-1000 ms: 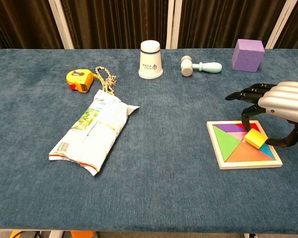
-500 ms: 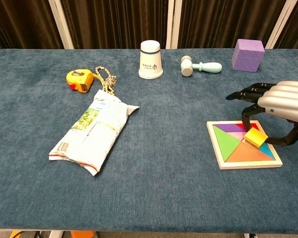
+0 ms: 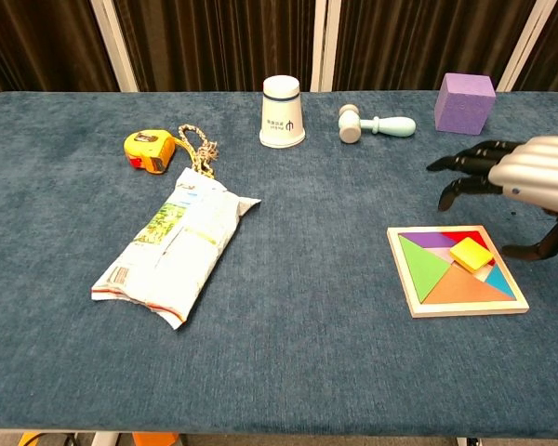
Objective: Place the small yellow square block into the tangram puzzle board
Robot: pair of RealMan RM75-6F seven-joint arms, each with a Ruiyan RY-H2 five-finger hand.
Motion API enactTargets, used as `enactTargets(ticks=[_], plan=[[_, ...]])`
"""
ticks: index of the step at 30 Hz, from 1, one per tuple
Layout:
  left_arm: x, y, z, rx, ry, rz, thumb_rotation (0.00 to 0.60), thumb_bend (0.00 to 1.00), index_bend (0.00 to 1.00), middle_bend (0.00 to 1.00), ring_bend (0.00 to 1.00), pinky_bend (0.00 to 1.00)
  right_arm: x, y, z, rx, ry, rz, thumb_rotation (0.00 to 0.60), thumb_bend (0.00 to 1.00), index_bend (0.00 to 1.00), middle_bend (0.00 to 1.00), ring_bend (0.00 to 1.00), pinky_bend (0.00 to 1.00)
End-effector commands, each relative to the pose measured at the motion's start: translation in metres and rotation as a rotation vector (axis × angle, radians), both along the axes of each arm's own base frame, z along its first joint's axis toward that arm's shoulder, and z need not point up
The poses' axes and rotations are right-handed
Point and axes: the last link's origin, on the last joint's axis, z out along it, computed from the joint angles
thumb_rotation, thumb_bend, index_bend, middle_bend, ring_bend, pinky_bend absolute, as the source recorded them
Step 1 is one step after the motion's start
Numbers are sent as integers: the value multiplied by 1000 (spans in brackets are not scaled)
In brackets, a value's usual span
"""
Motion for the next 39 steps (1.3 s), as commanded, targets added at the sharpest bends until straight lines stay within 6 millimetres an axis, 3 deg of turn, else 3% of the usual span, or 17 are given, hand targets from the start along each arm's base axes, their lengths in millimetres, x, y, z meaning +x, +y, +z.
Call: enactTargets(ticks=[1,3,5,8,12,19,39], plan=[[0,0,0,0,-2,-2,600,0,88,18,0,44,0,-2,6,-6,-24,-18,600,190,236,0,0,0],[0,0,0,-2,-5,-1,600,0,88,18,0,44,-1,-2,8,-3,-28,-26,600,217,236,0,0,0],[0,0,-1,-3,-6,1,600,0,88,18,0,44,-1,0,8,8,-39,-35,600,375,236,0,0,0],[-1,-1,-1,-6,-7,4,600,0,88,18,0,44,0,3,9,23,-68,-44,600,688,281,0,0,0],[-1,0,-2,-10,-10,5,600,0,88,19,0,44,-4,5,12,26,-91,-63,600,881,420,0,0,0],[-1,0,-4,-14,-9,5,600,0,88,18,0,44,-13,11,10,41,-96,-96,558,955,445,0,0,0],[-4,0,-2,-13,-10,11,600,0,88,18,0,44,-13,1,-7,33,-76,-117,503,947,390,0,0,0]])
